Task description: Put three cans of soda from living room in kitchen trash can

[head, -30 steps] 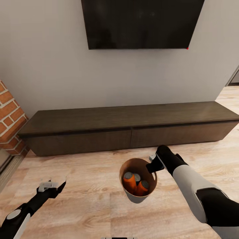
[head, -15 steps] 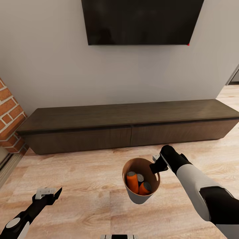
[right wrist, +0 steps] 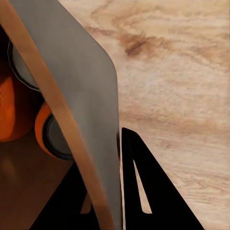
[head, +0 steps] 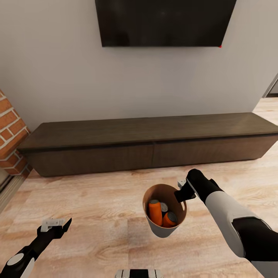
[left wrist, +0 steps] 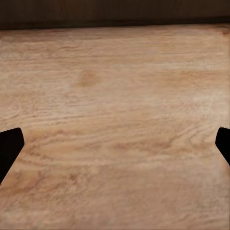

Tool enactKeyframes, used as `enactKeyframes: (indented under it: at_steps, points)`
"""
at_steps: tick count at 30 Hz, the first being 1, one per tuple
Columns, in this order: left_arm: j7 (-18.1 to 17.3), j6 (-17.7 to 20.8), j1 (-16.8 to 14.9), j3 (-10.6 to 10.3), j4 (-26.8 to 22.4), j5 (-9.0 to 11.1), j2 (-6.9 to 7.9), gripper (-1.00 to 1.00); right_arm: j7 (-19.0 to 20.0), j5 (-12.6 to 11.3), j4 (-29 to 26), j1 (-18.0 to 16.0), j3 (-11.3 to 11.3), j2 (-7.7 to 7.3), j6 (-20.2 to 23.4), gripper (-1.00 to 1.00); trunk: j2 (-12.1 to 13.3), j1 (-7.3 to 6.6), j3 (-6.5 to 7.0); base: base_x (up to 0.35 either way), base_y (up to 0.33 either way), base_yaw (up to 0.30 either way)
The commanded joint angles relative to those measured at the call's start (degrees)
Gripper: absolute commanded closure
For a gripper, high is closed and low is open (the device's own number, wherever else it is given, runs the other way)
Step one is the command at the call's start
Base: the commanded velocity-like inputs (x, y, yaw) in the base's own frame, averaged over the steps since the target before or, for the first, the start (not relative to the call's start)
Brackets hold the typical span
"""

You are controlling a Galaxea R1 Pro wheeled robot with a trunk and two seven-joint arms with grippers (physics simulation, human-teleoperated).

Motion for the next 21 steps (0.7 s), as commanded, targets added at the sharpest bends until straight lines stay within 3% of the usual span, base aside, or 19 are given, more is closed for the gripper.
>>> enactKeyframes:
  at_steps: [1,18,21]
  points:
    - [0.0,0.0,0.0,0.0,0.0,0.0,-0.01,-1.0,0.3,-1.6,0.0,0.0,-0.2,0.01,0.4,1.0,0.0,0.02,-0.22,0.0,0.0,0.0]
    - [-0.1,0.0,0.0,-0.1,0.0,-0.1,-0.04,-1.0,0.2,-1.4,-0.1,0.0,-0.1,0.05,0.4,1.0,-0.3,0.46,-3.98,0.0,0.0,0.0]
    - [-0.1,0.0,0.0,-0.1,0.0,-0.1,-0.04,-1.0,0.2,-1.4,-0.1,0.0,-0.1,0.02,0.4,1.0,-0.3,0.46,-3.98,0.0,0.0,0.0]
